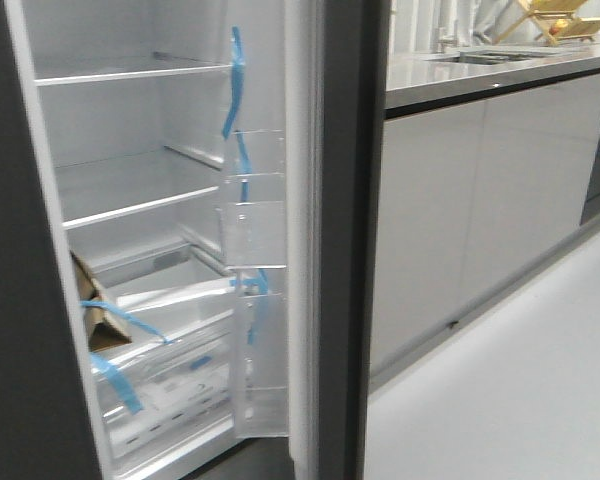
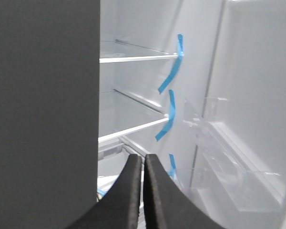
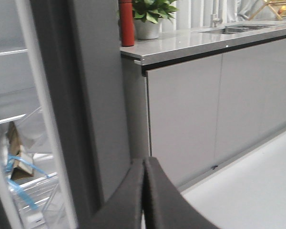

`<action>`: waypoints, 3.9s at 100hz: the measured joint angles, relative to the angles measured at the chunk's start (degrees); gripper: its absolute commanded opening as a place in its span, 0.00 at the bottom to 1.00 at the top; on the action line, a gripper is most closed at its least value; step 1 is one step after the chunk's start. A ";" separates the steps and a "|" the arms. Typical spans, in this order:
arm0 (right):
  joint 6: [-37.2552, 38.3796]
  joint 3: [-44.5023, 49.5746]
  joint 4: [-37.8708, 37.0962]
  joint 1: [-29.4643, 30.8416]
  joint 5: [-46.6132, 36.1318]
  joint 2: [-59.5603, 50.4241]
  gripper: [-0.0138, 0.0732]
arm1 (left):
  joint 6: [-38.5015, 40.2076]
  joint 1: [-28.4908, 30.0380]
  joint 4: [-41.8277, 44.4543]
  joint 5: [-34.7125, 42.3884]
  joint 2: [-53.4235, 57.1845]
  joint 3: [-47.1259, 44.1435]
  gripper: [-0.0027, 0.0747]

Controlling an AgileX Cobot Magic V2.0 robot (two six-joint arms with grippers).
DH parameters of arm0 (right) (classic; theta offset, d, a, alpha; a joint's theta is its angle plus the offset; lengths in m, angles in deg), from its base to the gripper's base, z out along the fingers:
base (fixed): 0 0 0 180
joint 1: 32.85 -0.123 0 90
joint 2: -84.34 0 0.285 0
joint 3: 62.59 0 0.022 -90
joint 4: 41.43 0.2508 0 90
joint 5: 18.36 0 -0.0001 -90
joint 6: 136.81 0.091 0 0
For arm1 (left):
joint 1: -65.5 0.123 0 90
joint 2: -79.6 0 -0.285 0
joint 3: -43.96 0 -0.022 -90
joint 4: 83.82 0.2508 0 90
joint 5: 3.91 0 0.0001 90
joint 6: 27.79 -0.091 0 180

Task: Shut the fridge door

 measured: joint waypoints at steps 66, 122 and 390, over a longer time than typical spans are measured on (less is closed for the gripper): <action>0.00 0.00 0.00 0.00 0.00 0.00 0.08 | 0.00 0.00 0.00 0.00 0.00 0.00 0.01; 0.00 0.00 0.00 0.00 0.00 0.00 0.08 | 0.00 0.00 0.00 0.00 0.00 0.00 0.01; -1.56 -52.23 75.70 -5.98 14.84 58.88 0.08 | 0.00 0.00 0.00 0.00 0.00 0.00 0.01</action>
